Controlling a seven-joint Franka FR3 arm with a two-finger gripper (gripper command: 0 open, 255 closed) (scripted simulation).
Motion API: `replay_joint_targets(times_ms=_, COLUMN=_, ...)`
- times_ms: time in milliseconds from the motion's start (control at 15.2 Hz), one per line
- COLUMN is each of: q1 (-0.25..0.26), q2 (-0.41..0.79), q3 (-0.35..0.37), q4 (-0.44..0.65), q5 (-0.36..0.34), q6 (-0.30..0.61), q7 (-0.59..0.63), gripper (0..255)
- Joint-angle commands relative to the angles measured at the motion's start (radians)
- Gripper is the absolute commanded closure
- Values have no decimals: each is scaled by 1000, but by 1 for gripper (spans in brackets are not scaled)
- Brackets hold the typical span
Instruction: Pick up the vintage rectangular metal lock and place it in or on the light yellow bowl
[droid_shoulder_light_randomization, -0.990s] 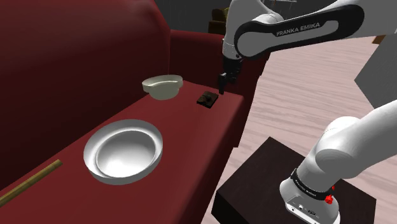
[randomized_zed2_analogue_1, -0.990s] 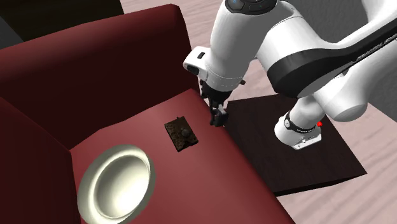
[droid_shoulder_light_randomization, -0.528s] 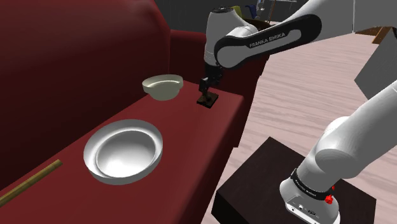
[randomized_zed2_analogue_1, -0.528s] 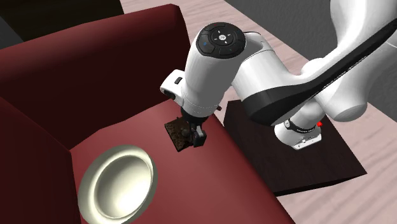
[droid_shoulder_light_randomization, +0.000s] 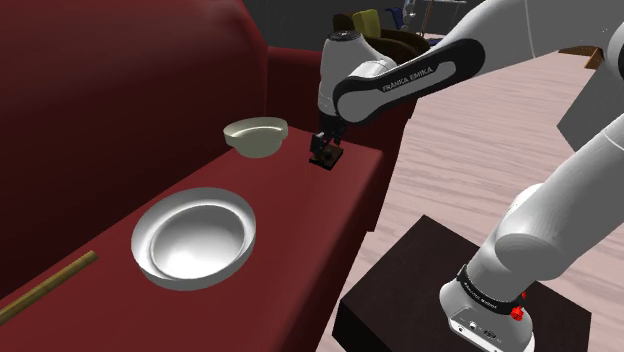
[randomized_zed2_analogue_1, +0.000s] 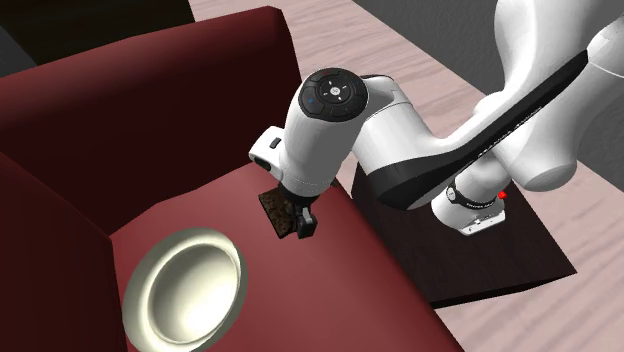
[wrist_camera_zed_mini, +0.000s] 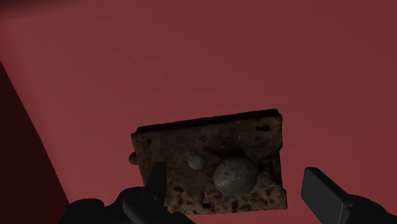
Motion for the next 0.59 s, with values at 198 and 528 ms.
replay_joint_targets(times_ms=198, q1=0, q2=6, q3=0, q4=0, q5=-2, q6=6, q7=2, gripper=0)
replay_joint_targets(times_ms=528, q1=0, q2=5, q3=0, q4=0, q5=-2, q6=5, q7=2, gripper=255)
